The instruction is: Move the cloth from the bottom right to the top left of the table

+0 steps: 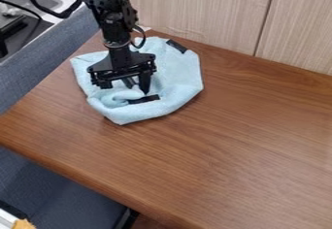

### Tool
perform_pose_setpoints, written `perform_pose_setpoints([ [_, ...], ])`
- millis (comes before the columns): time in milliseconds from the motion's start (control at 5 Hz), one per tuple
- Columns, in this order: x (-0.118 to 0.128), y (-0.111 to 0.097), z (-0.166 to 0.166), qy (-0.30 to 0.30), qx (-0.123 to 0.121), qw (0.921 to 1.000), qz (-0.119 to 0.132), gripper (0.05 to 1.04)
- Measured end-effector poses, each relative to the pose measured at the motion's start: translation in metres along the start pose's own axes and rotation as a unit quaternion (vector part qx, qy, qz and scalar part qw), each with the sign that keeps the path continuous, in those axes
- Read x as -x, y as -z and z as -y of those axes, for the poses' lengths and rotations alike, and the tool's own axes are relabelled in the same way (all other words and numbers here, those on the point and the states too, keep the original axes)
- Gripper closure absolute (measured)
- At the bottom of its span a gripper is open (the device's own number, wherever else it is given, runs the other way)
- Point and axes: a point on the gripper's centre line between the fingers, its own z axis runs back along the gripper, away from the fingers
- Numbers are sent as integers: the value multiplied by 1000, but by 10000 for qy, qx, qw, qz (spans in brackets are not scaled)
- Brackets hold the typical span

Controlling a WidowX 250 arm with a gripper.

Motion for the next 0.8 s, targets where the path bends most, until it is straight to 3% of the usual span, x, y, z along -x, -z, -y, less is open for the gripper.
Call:
perform_pose_setpoints([
  [200,7,-10,-9,-216,-89,9996,169,85],
  [400,-5,-40,-10,-396,-65,9973,609,85],
  [800,-10,-81,-11,-742,145,9916,1054,85],
])
